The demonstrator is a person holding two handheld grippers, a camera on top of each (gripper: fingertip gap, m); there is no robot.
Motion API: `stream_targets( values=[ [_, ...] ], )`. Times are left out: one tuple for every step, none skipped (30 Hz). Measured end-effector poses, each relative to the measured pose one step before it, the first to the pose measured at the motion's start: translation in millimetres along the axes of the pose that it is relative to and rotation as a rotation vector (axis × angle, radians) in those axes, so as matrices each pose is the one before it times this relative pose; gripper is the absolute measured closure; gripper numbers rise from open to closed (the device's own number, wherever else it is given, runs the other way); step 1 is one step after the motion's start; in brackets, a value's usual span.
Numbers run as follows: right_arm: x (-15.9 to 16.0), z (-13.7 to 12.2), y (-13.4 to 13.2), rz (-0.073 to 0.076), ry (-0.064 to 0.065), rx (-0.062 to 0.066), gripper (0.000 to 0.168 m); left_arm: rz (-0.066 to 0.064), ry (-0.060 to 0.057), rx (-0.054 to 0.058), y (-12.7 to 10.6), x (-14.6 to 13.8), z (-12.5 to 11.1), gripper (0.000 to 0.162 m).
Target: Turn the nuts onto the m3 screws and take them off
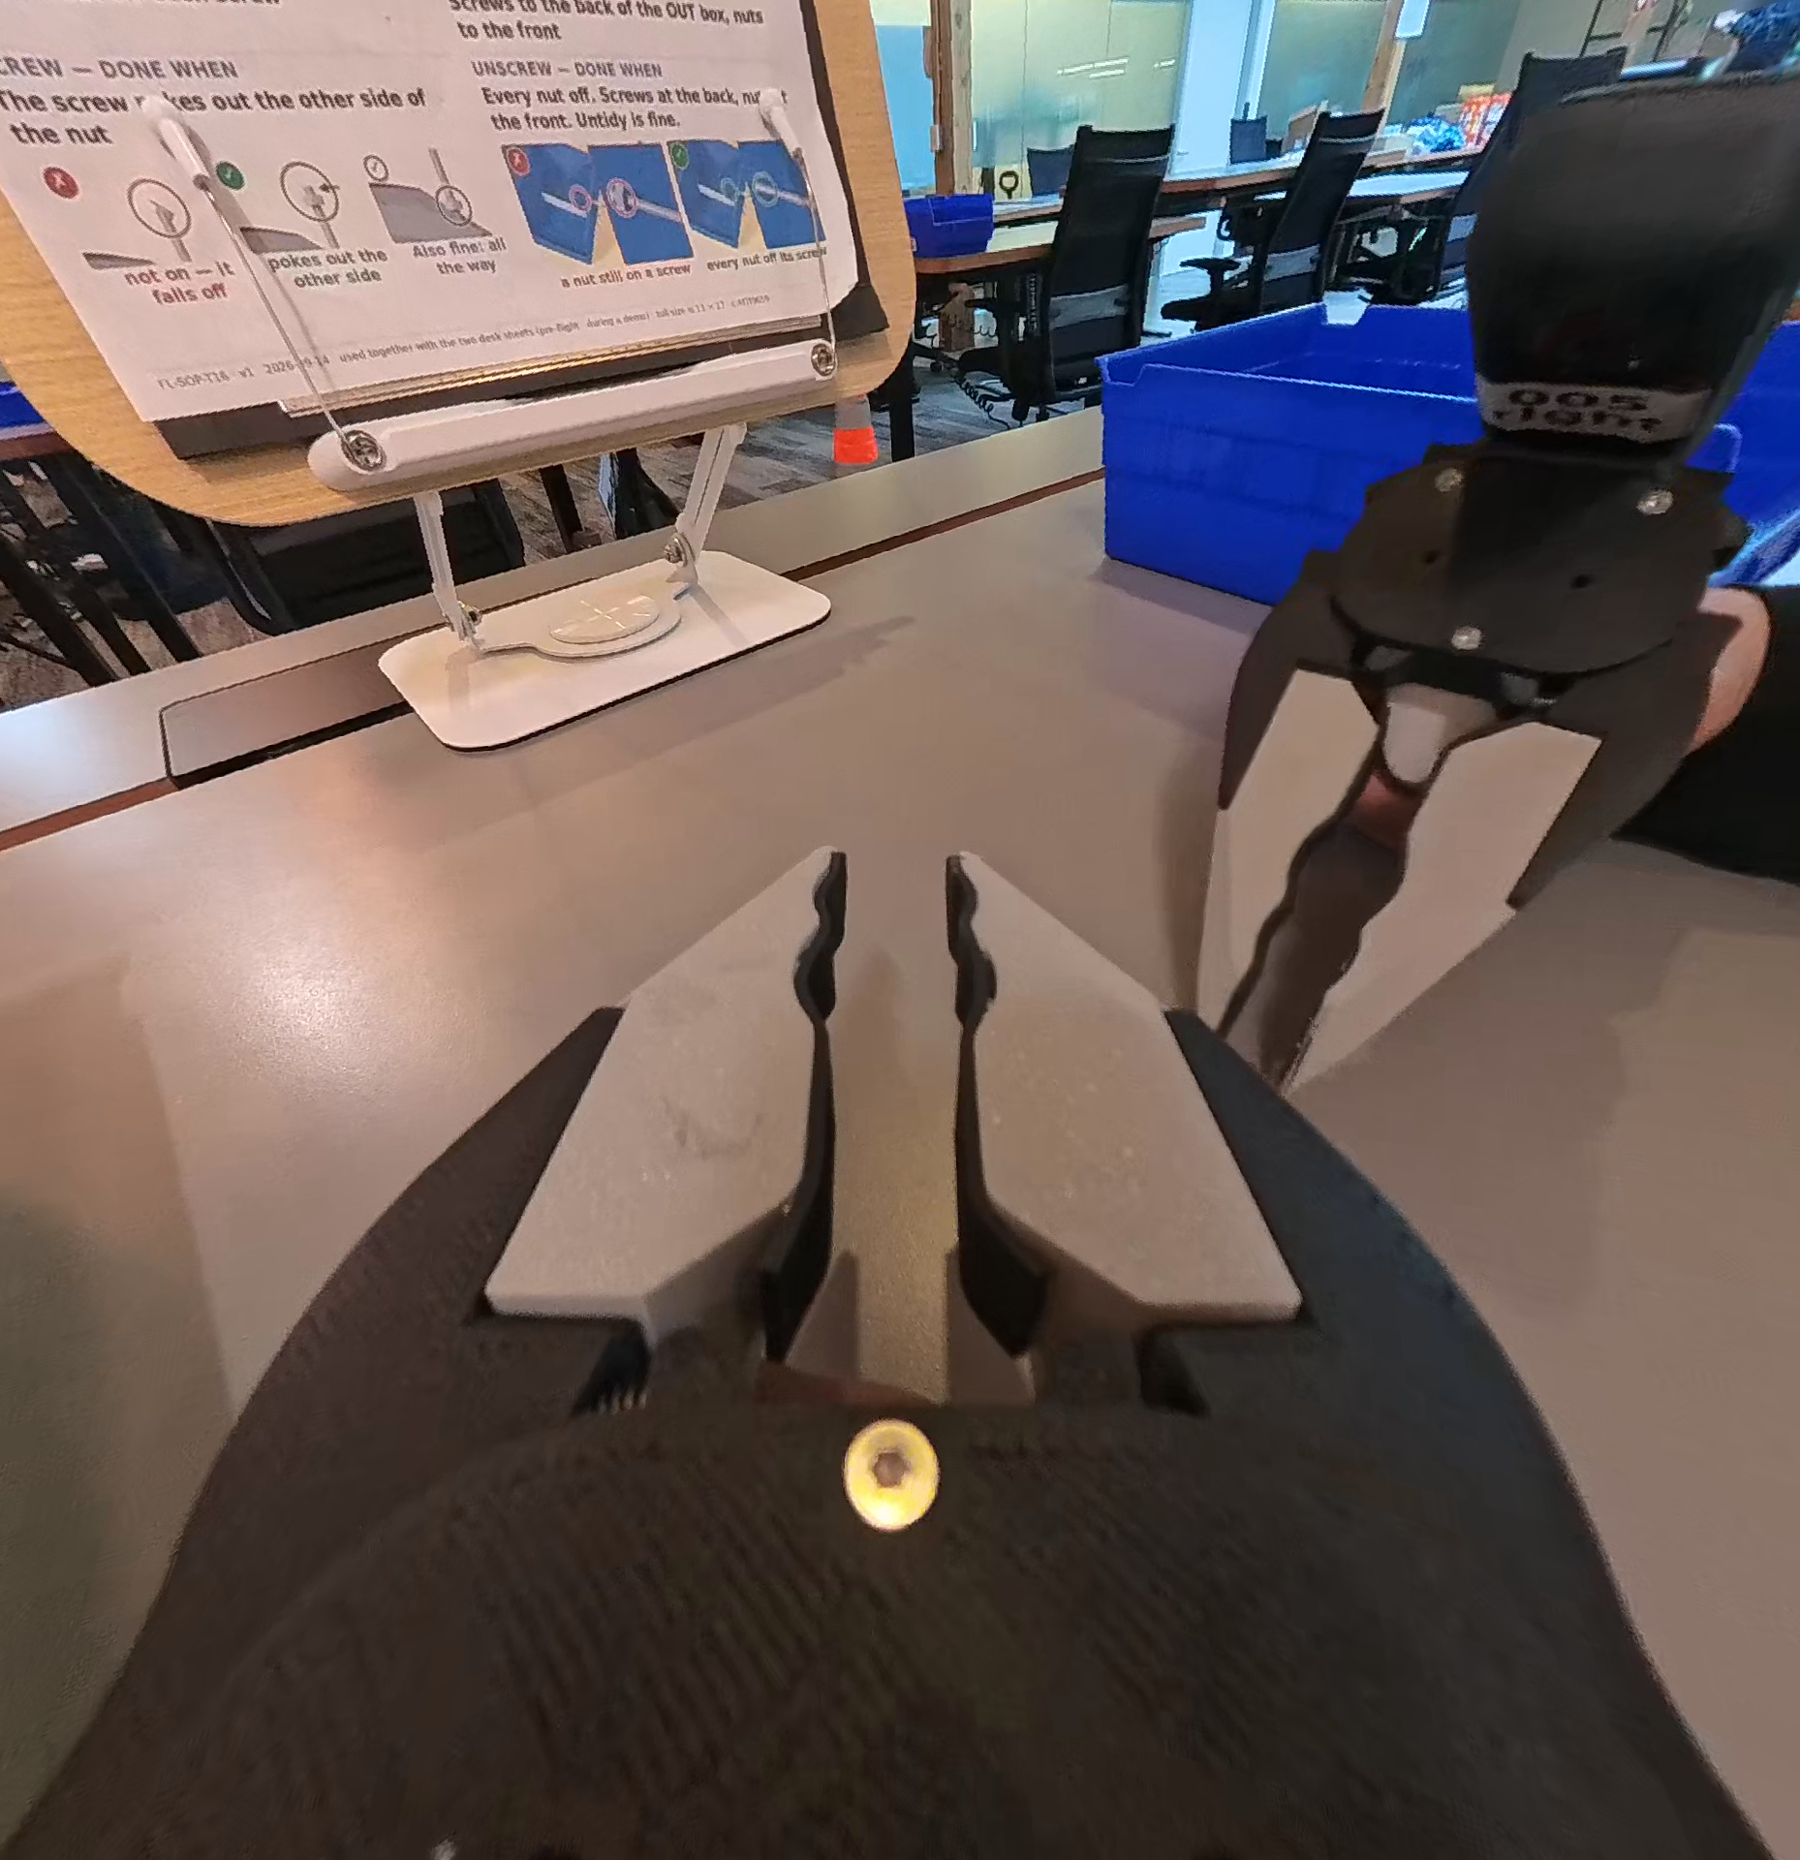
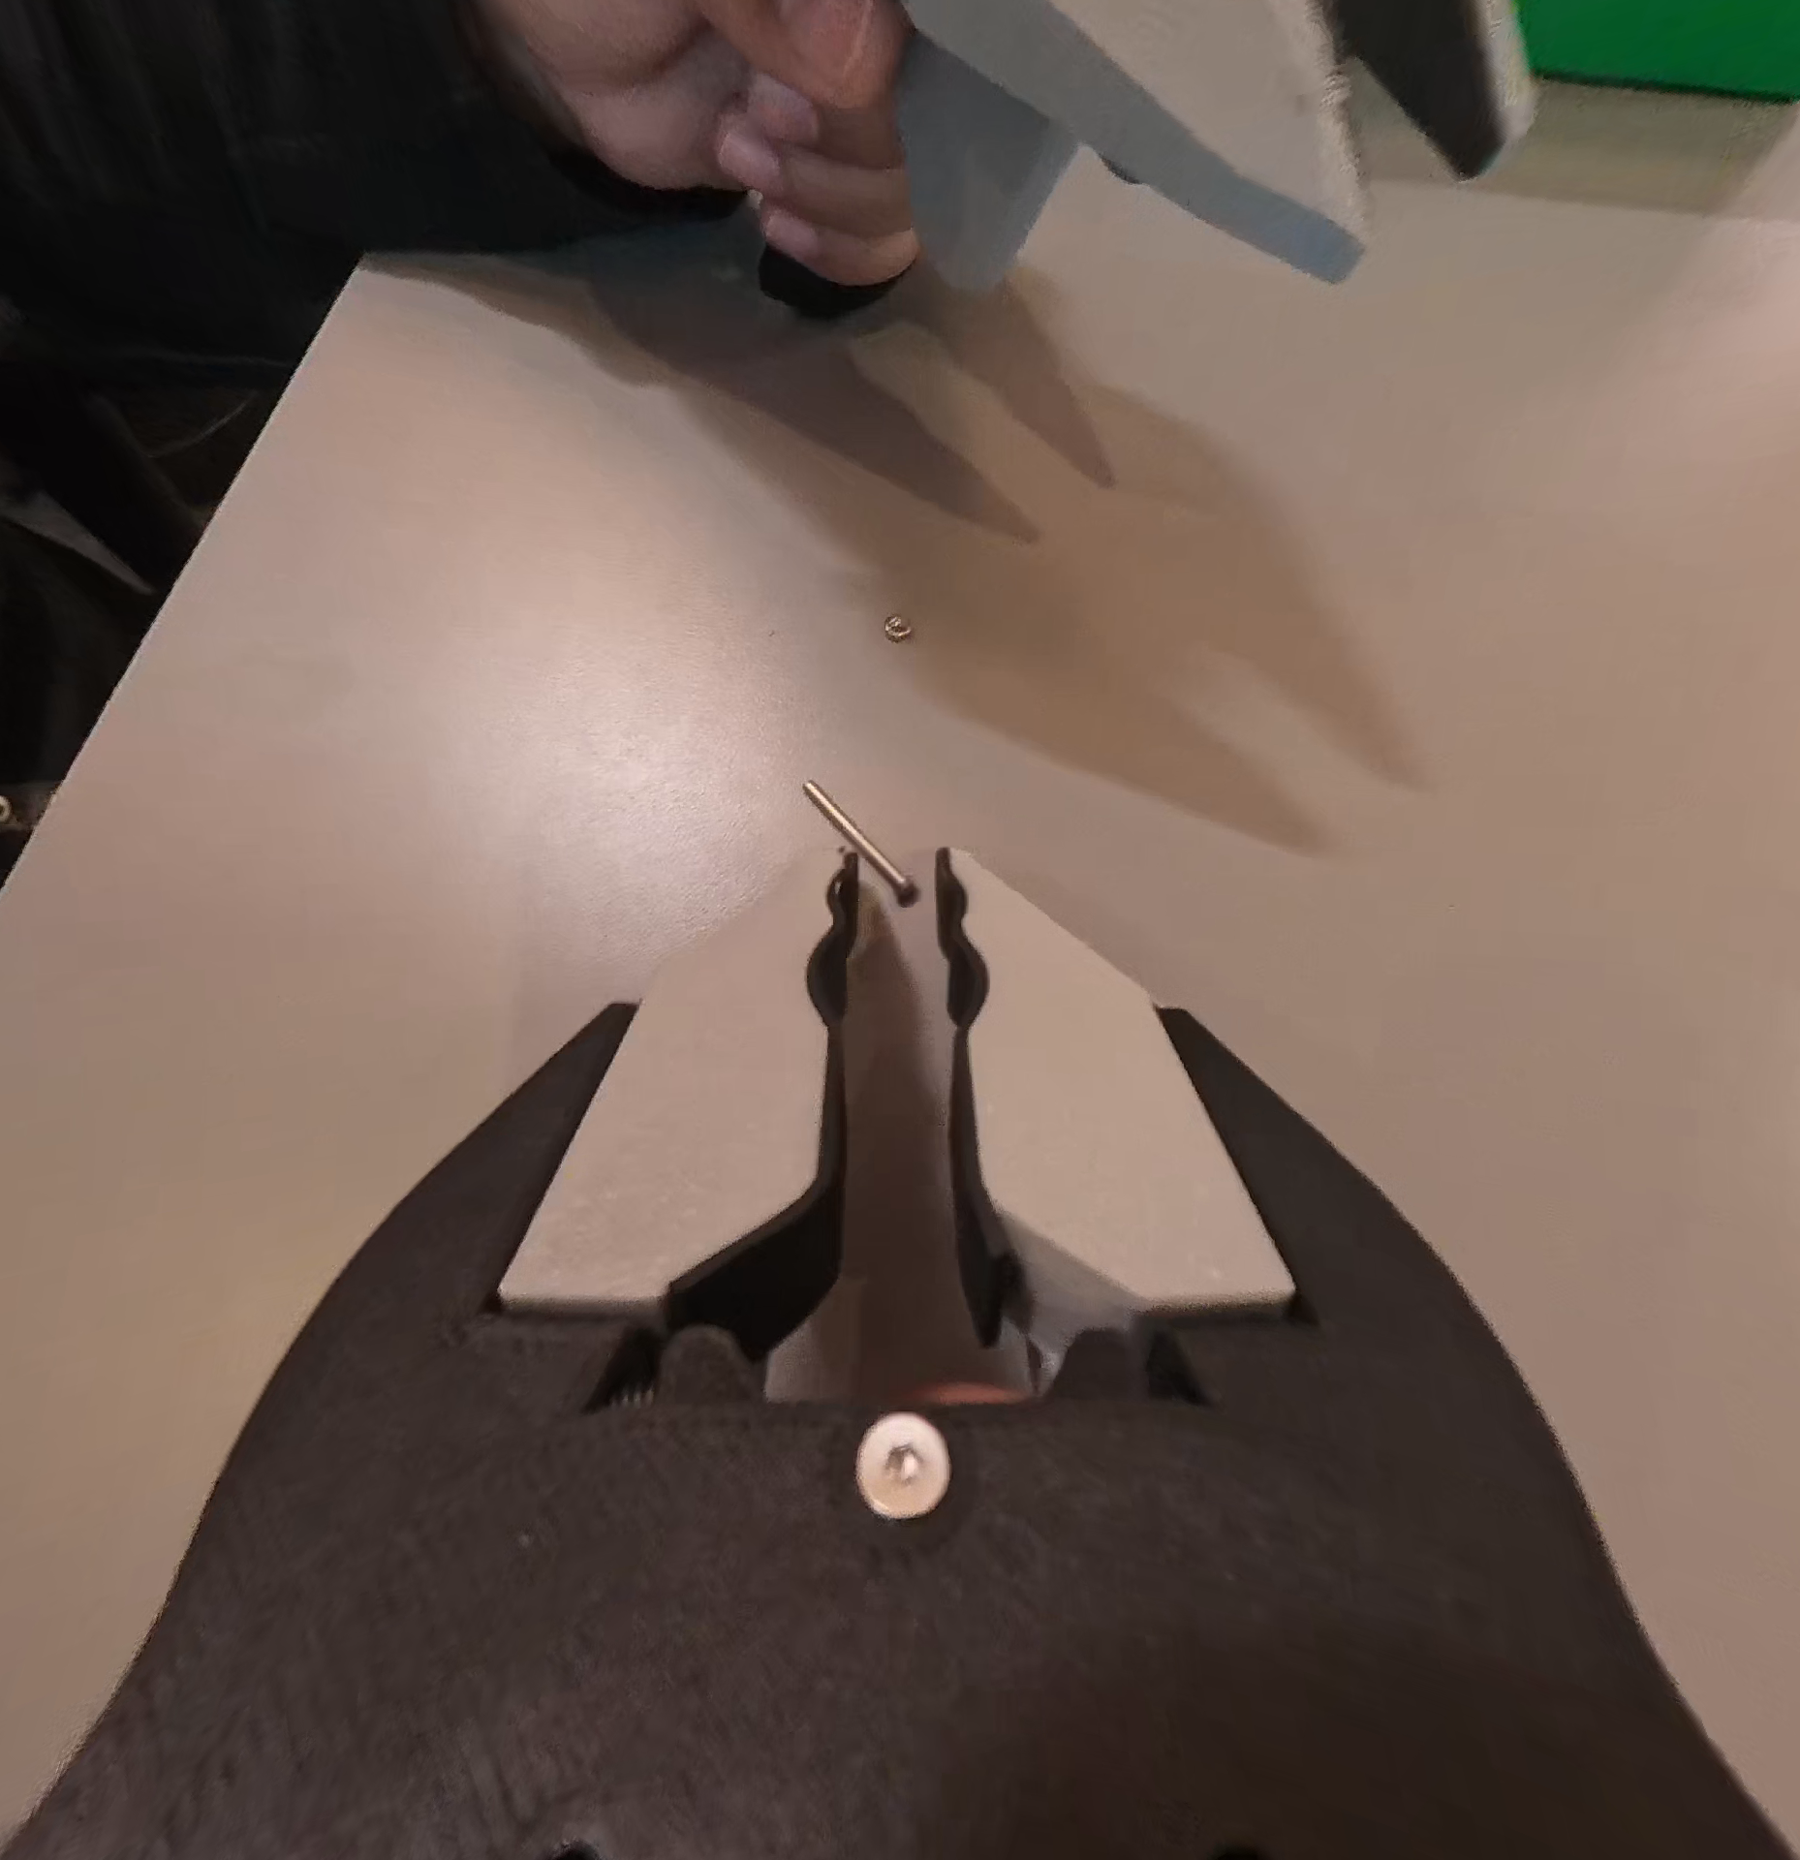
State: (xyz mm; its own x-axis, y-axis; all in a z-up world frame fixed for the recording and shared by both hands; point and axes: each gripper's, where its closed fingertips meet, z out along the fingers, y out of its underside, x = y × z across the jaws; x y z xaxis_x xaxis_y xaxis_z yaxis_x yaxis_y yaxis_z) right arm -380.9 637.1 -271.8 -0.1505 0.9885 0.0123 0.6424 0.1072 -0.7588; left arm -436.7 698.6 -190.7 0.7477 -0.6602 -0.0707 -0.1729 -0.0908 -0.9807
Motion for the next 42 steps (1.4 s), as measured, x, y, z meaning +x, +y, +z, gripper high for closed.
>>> stream_targets(
  values=[
    [-2.18,2.13,2.32,-0.0148,-0.0053,-0.02,0.158,0.0018,0.0001,-0.0017,0.14,0.19,0.28,0.144],
    [-0.98,1.07,-0.66,-0.0128,0.0045,-0.0014,0.159,0.0029,0.0016,-0.0018,0.26,0.54,0.2,0.144],
    [-0.65,0.59,-0.24,-0.0069,0.0026,-0.0011,0.159,0.002,0.002,-0.0022,0.3,0.66,0.18,0.144],
    [-0.09,0.06,-0.09,-0.001,0.0017,0.0002,0.159,0.0002,0.0022,-0.0016,0.14,0.53,0.22,0.144],
    [-0.38,-0.02,0.16,0.0026,-0.0019,-0.0001,0.16,-0.0016,0.0037,-0.0009,0.18,0.72,0.16,0.144],
    [-1.09,-0.11,0.08,0.0006,-0.0044,0.0,0.165,-0.0036,0.0034,-0.0011,0.14,0.45,0.08,0.144],
    [-0.59,-0.1,0.23,-0.0036,0.0021,-0.0008,0.168,-0.0021,0.0008,-0.0002,0.05,0.04,-0.07,0.144],
    [-1.55,-0.05,0.1,-0.0062,-0.001,-0.0002,0.168,-0.0014,-0.0005,0.0016,-0.14,-0.21,-0.22,0.144],
    [-1.9,-0.25,0.11,-0.003,-0.0024,0.0002,0.168,-0.0017,0.0002,0.0013,-0.13,-0.08,-0.1,0.144],
    [-1.14,-0.24,0.14,0.0005,0.0018,-0.0001,0.168,-0.0019,0.0,0.0003,-0.01,-0.21,-0.02,0.144],
    [-1.34,-0.37,0.24,0.0004,0.0014,0.0,0.168,-0.0016,0.0001,-0.0004,0.07,-0.15,-0.01,0.144],
    [-0.39,-0.18,0.11,0.0001,0.0084,-0.0005,0.168,-0.0016,0.0001,-0.0006,0.07,-0.15,0.12,0.144],
    [0.13,0.0,-0.04,0.0,0.0116,-0.0009,0.168,-0.0009,-0.0003,0.0004,-0.03,-0.12,-0.1,0.144],
    [-0.4,0.01,-0.08,0.0006,0.0088,-0.0007,0.168,-0.0004,-0.0005,0.0009,-0.1,-0.11,0.0,0.144],
    [-1.57,-0.08,-0.21,0.0014,-0.0012,0.0005,0.168,-0.0007,-0.0009,0.0005,-0.05,-0.15,-0.03,0.144],
    [-0.32,-0.11,-0.56,0.004,0.004,0.0027,0.168,-0.0007,0.0002,0.0005,-0.03,-0.07,-0.1,0.144],
    [0.87,-0.61,-1.12,0.0047,0.0083,0.0076,0.168,-0.0005,-0.0006,0.0007,-0.09,-0.12,-0.01,0.144],
    [0.45,-0.74,-1.44,0.0073,0.0018,0.0104,0.168,-0.0002,-0.0005,0.0009,-0.1,-0.06,-0.08,0.144],
    [1.01,-1.23,-1.53,0.0088,0.0026,0.0121,0.168,-0.0004,-0.0009,0.0011,-0.11,-0.18,-0.13,0.144],
    [1.44,-1.54,-1.61,0.0107,0.0027,0.0146,0.168,-0.0003,-0.0013,0.0013,-0.24,-0.25,-0.13,0.144],
    [1.4,-1.88,-2.21,0.0127,0.0007,0.0183,0.168,0.0001,0.0002,0.0011,-0.12,-0.07,-0.12,0.144],
    [1.8,-2.15,-2.46,0.0142,0.0025,0.0214,0.168,0.0004,0.0009,0.001,-0.13,0.16,0.0,0.144],
    [1.9,-2.39,-2.83,0.0146,0.0027,0.0233,0.168,0.0012,0.0011,0.0011,-0.13,0.27,-0.14,0.144],
    [2.3,-2.54,-2.99,0.0158,0.0048,0.0249,0.168,0.0024,0.0047,0.0028,-0.44,0.82,-0.19,0.144],
    [2.32,-2.41,-3.25,0.0166,0.0037,0.0263,0.168,0.0017,0.0061,0.0074,-1.04,1.26,-0.23,0.144],
    [1.9,-2.35,-3.39,0.0164,0.0012,0.0257,0.168,0.0004,0.0075,0.0072,-1.13,1.48,-0.18,0.144],
    [1.46,-2.18,-3.07,0.0155,-0.0018,0.0234,0.168,0.0003,0.0091,0.0056,-1.01,1.63,-0.24,0.144],
    [1.15,-1.94,-3.07,0.0144,-0.0019,0.0221,0.168,-0.0015,0.0123,0.0083,-1.56,2.13,-0.29,0.144],
    [1.26,-1.88,-3.12,0.0113,0.0002,0.0214,0.168,-0.0068,0.0199,0.0113,-1.81,3.08,-0.43,0.143],
    [0.77,-1.85,-3.23,0.0094,-0.0006,0.0207,0.168,-0.0128,0.0223,0.0105,-1.72,3.08,-0.28,0.143],
    [0.41,-1.78,-3.46,0.0096,-0.003,0.0217,0.168,-0.0145,0.0203,0.0072,-1.11,2.52,-0.22,0.143],
    [0.07,-1.9,-3.92,0.0107,-0.0039,0.0237,0.168,-0.0125,0.0144,0.0045,-0.78,1.56,-0.14,0.143],
    [-0.08,-1.85,-3.94,0.0108,-0.0048,0.0238,0.168,-0.01,0.0138,0.0053,-0.87,1.54,-0.3,0.143],
    [-0.06,-1.8,-4.23,0.0089,-0.0032,0.0238,0.168,-0.01,0.0179,0.0081,-1.26,2.28,-0.4,0.143],
    [-0.07,-1.96,-4.69,0.0068,-0.0018,0.0251,0.168,-0.0105,0.0239,0.011,-1.86,3.55,-0.43,0.143],
    [-1.03,-1.77,-5.24,0.0074,-0.006,0.0279,0.168,-0.0104,0.029,0.0105,-1.83,4.34,-0.28,0.143],
    [-1.6,-1.67,-5.97,0.0091,-0.0088,0.0311,0.168,-0.0073,0.0254,0.0093,-1.86,4.05,-0.17,0.144],
    [-1.44,-1.52,-6.75,0.0089,-0.0059,0.0348,0.168,-0.0004,0.0185,0.0106,-1.88,3.31,-0.28,0.144],
    [-1.63,-1.23,-7.05,0.0078,-0.0047,0.0362,0.168,0.0046,0.0148,0.0084,-1.36,2.9,-0.1,0.145],
    [-2.4,-0.73,-6.85,0.0066,-0.0073,0.0343,0.168,0.0069,0.0144,0.0038,-0.82,3.16,0.12,0.145],
    [-2.58,-0.23,-6.2,0.0047,-0.0064,0.0317,0.168,0.0076,0.0196,0.0011,-0.27,4.01,0.43,0.145],
    [-2.5,0.29,-5.15,0.004,-0.0054,0.0268,0.168,0.0078,0.0187,0.0005,-0.19,4.19,0.58,0.146]
  ],
)
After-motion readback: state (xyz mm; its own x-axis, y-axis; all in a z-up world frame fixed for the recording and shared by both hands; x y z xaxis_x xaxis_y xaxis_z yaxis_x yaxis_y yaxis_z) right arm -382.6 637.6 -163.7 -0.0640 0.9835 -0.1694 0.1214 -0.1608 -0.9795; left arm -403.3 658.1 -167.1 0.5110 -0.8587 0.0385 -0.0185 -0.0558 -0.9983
